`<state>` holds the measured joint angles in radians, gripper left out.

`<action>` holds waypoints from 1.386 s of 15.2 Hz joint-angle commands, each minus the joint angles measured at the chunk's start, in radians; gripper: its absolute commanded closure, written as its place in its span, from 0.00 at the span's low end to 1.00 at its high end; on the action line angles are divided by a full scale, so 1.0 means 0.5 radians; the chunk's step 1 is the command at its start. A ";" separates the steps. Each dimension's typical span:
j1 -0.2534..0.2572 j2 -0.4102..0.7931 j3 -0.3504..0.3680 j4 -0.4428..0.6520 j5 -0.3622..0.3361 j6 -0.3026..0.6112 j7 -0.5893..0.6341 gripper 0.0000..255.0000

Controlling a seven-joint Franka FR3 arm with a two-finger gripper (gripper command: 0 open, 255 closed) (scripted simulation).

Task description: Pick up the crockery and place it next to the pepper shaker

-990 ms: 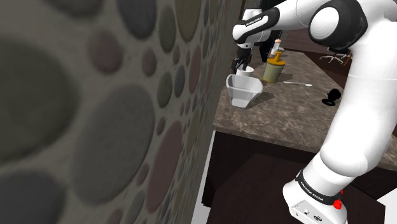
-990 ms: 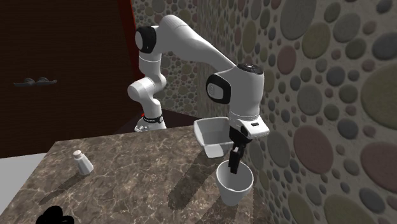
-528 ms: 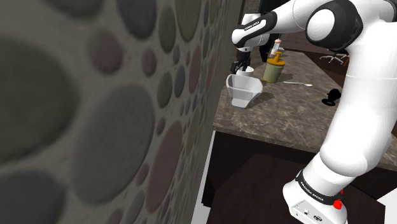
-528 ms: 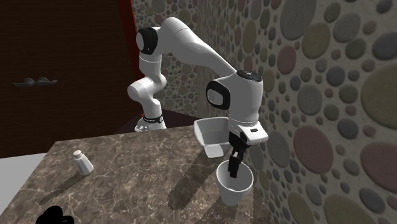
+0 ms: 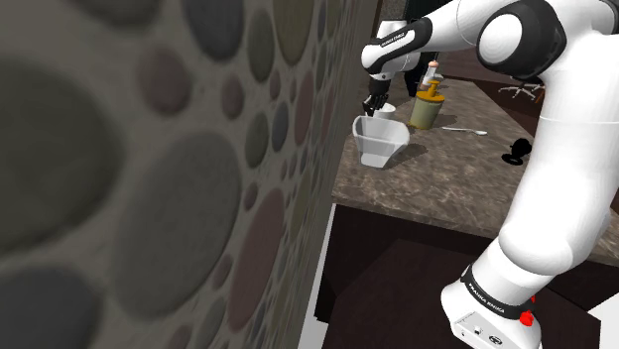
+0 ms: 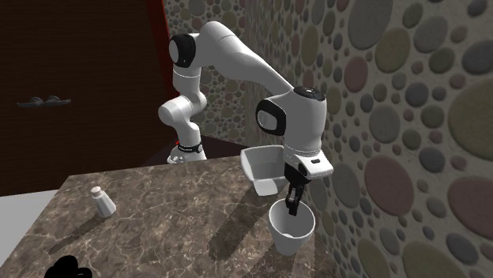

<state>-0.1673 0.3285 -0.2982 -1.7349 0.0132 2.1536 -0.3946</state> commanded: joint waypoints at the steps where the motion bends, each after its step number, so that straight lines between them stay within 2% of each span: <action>1: 0.000 0.003 0.000 -0.002 0.000 0.000 0.000 1.00; 5: 0.000 0.003 0.000 -0.002 0.000 0.000 0.000 1.00; 21: 0.003 -0.096 -0.013 0.298 -0.026 -0.394 -0.005 1.00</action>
<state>-0.1668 0.2830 -0.3048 -1.5960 0.0009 1.9685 -0.3987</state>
